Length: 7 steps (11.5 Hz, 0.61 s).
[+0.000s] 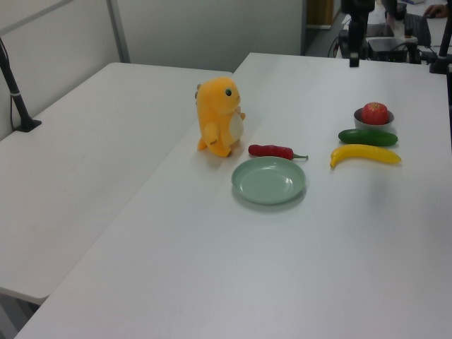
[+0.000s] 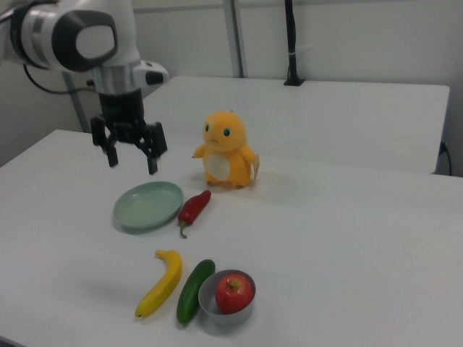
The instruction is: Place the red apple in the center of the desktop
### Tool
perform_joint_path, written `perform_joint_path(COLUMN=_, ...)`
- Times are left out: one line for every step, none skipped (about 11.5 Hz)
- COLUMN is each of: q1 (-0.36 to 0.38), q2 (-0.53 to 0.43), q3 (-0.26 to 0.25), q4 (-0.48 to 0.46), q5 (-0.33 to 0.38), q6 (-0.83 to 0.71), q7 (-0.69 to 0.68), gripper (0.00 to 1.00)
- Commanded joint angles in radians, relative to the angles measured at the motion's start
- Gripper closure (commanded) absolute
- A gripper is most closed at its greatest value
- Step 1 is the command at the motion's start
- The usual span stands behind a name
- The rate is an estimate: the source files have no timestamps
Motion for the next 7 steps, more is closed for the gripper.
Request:
perform_joint_path(q1=-0.016, q2=-0.005, q3=-0.010, q4=-0.128, q5=-0.101, q6=0.005, q7=-0.093, gripper=0.00)
perform_joint_path(q1=-0.038, q2=0.006, q3=-0.012, q4=-0.153, q5=-0.129, q6=0.014, q7=-0.115, gripper=0.00)
perform_joint_path(q1=-0.058, q2=0.024, q3=-0.021, q4=-0.170, q5=-0.143, q6=0.026, q7=-0.130, gripper=0.00)
perform_joint_path(q1=-0.059, q2=0.044, q3=-0.056, q4=-0.187, q5=-0.147, q6=0.066, q7=-0.138, gripper=0.00)
perform_joint_path(q1=-0.061, q2=0.050, q3=-0.090, q4=-0.213, q5=-0.146, q6=0.107, q7=-0.142, gripper=0.00)
perform_joint_path(q1=-0.064, q2=0.052, q3=-0.121, q4=-0.231, q5=-0.147, q6=0.139, q7=-0.165, gripper=0.00)
perform_joint_path(q1=-0.064, q2=0.053, q3=-0.156, q4=-0.243, q5=-0.146, q6=0.178, q7=-0.173, gripper=0.00)
